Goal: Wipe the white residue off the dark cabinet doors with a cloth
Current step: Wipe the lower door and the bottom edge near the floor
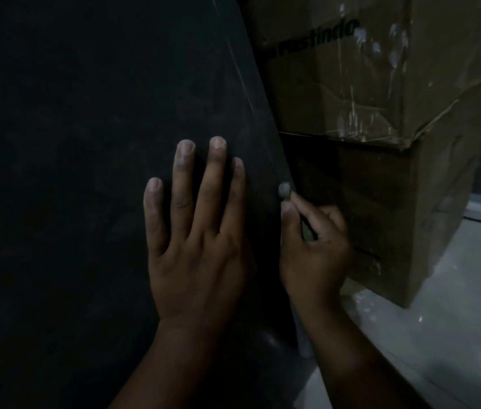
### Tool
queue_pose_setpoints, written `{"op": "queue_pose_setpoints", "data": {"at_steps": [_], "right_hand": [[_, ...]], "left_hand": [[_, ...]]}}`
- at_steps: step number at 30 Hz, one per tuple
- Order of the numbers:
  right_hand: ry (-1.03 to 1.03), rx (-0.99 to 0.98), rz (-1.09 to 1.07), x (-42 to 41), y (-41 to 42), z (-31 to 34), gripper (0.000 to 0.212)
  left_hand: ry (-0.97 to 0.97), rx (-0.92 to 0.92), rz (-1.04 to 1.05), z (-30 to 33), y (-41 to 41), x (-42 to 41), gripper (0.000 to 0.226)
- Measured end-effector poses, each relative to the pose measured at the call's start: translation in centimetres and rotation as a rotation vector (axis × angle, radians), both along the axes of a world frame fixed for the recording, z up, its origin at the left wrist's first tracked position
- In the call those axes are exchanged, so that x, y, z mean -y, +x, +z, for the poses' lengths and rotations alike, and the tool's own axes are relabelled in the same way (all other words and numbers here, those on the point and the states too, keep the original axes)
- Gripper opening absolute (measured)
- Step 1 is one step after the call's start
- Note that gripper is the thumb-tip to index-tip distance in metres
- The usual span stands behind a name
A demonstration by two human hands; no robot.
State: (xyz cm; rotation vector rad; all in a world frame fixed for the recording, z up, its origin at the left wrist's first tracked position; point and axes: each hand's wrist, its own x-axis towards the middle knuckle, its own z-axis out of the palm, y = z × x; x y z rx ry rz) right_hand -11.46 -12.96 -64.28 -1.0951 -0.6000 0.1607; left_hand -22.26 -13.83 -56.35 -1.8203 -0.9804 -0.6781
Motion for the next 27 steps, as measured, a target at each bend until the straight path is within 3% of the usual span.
{"op": "queue_pose_setpoints", "data": {"at_steps": [7, 16, 22, 27], "right_hand": [[-0.215, -0.158, -0.007, 2.1, -1.1, -8.5, 0.019], [-0.062, -0.164, 0.006, 0.2, -1.0, -6.2, 0.015], [-0.275, -0.337, 0.004, 1.7, -0.8, -11.7, 0.024], [-0.14, -0.288, 0.038, 0.5, -0.1, -7.3, 0.013]], "left_hand": [[-0.086, -0.043, 0.004, -3.5, 0.2, 0.6, 0.061], [-0.084, -0.044, 0.022, -5.9, 0.5, 0.1, 0.059], [-0.083, -0.046, 0.021, -6.8, 0.7, -0.1, 0.064], [-0.089, -0.016, 0.021, -7.2, 1.2, -0.1, 0.059]]}}
